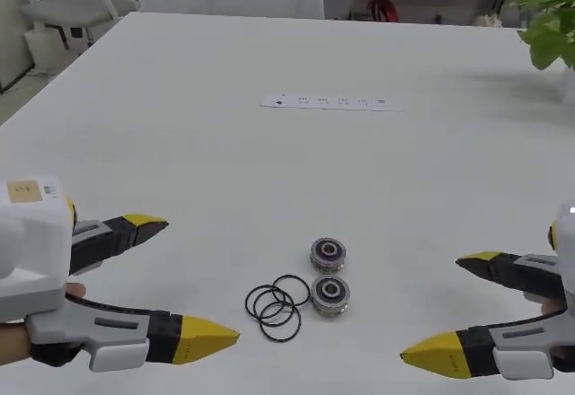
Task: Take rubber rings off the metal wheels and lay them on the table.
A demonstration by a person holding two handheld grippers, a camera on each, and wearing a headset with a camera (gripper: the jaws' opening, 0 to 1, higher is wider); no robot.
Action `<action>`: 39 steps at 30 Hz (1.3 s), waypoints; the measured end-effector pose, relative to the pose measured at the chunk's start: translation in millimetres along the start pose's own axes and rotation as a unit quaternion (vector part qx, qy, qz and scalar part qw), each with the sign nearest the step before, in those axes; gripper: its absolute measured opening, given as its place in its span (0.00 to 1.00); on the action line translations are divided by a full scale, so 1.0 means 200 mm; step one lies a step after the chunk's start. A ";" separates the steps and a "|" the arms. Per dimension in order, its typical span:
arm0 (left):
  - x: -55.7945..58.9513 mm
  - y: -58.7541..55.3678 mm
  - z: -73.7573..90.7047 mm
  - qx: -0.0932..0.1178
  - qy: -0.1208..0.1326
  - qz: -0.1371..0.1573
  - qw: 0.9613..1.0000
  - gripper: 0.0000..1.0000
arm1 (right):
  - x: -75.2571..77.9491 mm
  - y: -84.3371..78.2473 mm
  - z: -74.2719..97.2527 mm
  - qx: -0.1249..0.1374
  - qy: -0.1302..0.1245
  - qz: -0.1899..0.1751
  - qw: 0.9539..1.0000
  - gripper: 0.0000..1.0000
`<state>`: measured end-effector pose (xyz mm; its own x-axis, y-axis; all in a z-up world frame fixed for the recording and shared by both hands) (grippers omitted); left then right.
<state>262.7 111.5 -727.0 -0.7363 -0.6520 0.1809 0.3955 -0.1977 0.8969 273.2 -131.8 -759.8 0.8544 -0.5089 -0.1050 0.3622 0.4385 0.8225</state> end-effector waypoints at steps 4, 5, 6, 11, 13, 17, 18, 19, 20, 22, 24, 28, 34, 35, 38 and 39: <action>0.00 0.00 0.00 -0.001 -0.001 0.000 1.000 0.99 | 0.01 -0.01 0.00 -0.005 -0.004 -0.003 1.000 0.99; 0.00 0.00 0.00 -0.001 -0.002 0.000 1.000 0.99 | 0.01 -0.02 0.00 -0.006 -0.005 -0.004 1.000 0.99; 0.00 0.00 0.00 -0.001 -0.001 0.000 1.000 0.99 | 0.01 -0.02 0.00 -0.007 -0.005 -0.004 1.000 0.99; 0.00 -0.01 0.00 -0.001 -0.002 0.000 1.000 0.99 | 0.00 -0.03 0.00 -0.014 -0.003 -0.003 1.000 0.98; 0.00 -0.01 0.00 -0.003 -0.003 -0.001 1.000 0.99 | 0.00 -0.03 0.00 -0.017 -0.005 -0.002 1.000 0.98; 0.00 -0.02 0.00 -0.005 -0.005 0.000 1.000 0.99 | 0.01 -0.03 0.00 -0.018 -0.009 -0.004 1.000 0.97; 0.00 -0.02 0.00 -0.005 -0.005 0.000 1.000 0.98 | 0.00 -0.03 0.00 -0.018 -0.010 -0.005 1.000 0.97; 0.00 -0.02 0.01 -0.006 -0.006 0.000 1.000 0.98 | 0.00 -0.03 0.00 -0.018 -0.010 -0.006 1.000 0.97; 0.00 -0.02 0.01 -0.006 -0.007 0.000 1.000 0.98 | 0.00 -0.03 0.00 -0.018 -0.010 -0.007 1.000 0.97; 0.00 -0.03 0.01 -0.008 -0.008 -0.001 1.000 0.98 | 0.00 -0.02 -0.01 -0.019 -0.011 -0.008 1.000 0.96; -0.01 -0.04 0.01 -0.011 -0.008 0.002 1.000 0.98 | 0.00 -0.01 -0.01 -0.015 -0.011 -0.008 1.000 0.95; -0.01 -0.05 0.01 -0.010 -0.008 0.005 1.000 0.98 | -0.01 -0.01 -0.01 -0.015 -0.012 -0.009 1.000 0.94; -0.01 -0.06 0.01 -0.013 -0.016 0.007 1.000 0.97 | -0.01 0.00 -0.02 -0.014 -0.015 -0.013 1.000 0.94; -0.01 -0.07 0.01 -0.013 -0.018 0.008 1.000 0.97 | -0.02 0.00 -0.02 -0.014 -0.015 -0.014 1.000 0.94; -0.01 -0.07 0.01 -0.013 -0.019 0.010 1.000 0.97 | -0.02 0.00 -0.02 -0.015 -0.015 -0.015 1.000 0.94; -0.01 -0.07 0.01 -0.013 -0.019 0.011 1.000 0.97 | -0.02 0.00 -0.02 -0.016 -0.015 -0.015 1.000 0.94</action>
<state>257.2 117.2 -739.1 -0.7476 -0.6276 0.2171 0.4260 -0.2025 0.8818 271.6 -127.1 -762.0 0.8319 -0.5435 -0.1121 0.3994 0.4460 0.8010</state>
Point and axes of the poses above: the centre of the closed fingertips' face, and the gripper's own axes: z roughly backward along the fingers, x roughly to its right, y roughly out of its top, the point moved 3 cm from there along z, roughly backward along the fingers, and after that the axes turned 6 degrees about z, right-handed, at the moved point
